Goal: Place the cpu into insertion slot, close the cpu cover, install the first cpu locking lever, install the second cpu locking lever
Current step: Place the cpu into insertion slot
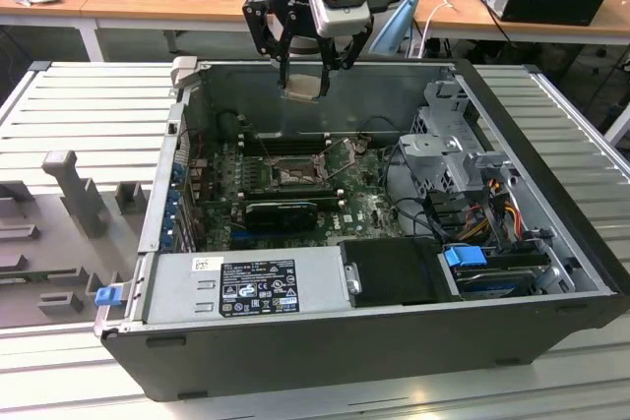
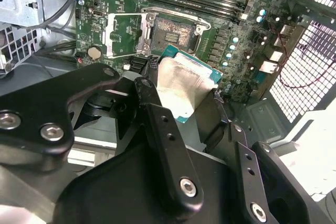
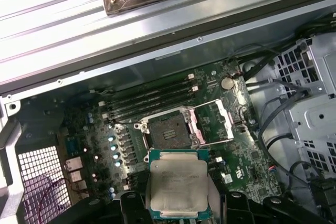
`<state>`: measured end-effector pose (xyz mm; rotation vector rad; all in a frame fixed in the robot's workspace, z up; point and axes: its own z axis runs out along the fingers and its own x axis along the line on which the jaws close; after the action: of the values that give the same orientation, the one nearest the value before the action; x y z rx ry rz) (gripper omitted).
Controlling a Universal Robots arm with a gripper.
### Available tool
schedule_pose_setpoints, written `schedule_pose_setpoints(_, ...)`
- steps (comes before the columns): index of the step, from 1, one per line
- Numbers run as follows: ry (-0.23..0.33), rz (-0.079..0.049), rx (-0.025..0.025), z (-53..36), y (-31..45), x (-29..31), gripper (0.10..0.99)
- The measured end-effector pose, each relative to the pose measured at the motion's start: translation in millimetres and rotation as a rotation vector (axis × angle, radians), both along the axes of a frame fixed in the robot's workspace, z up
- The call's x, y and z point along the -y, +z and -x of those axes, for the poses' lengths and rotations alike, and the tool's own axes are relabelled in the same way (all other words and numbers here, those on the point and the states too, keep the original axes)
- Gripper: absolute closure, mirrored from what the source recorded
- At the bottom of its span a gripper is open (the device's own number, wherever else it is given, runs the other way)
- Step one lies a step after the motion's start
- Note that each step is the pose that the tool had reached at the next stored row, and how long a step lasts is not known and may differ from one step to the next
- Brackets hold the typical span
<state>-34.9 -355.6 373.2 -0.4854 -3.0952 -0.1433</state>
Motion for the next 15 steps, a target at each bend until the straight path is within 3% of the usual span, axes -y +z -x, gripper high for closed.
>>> schedule_pose_setpoints(15,-0.06,0.0,-0.0001,0.0,0.0,0.0,0.561)
